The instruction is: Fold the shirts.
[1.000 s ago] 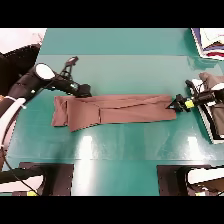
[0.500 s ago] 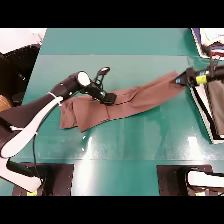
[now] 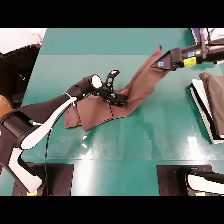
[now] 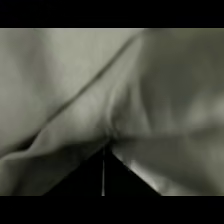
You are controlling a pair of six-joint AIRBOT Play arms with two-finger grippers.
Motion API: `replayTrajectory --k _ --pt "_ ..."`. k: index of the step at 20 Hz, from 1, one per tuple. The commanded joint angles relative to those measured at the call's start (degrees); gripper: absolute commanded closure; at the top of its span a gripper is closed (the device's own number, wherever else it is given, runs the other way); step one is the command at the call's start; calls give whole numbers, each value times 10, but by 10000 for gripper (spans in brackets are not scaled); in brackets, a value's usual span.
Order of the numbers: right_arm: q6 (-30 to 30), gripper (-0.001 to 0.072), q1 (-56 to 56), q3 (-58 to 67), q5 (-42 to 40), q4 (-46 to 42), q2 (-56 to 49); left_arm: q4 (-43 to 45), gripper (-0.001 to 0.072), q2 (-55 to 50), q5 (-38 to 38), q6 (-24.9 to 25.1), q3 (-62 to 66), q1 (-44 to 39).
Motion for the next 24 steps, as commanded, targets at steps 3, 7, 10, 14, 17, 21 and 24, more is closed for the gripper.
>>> replayTrajectory --k 3,7,10,14,17,21,24 --pt "1 691 74 23 -35 1 0 -4 684 -3 5 0 5 5" --pt "1 690 108 24 -38 3 -11 23 684 58 -40 -11 5 73" --pt "-14 690 174 24 -67 3 -42 94 683 150 -66 -10 5 160" --pt "-45 689 308 24 -207 18 -130 172 683 269 -87 -10 5 271" --pt "-57 683 383 95 -236 27 -231 197 682 326 -91 -10 5 333" --pt "-61 49 419 201 -206 23 -332 198 683 352 -135 -10 5 382" --pt "-33 225 389 232 -96 -1 -355 198 682 352 -176 14 5 388"
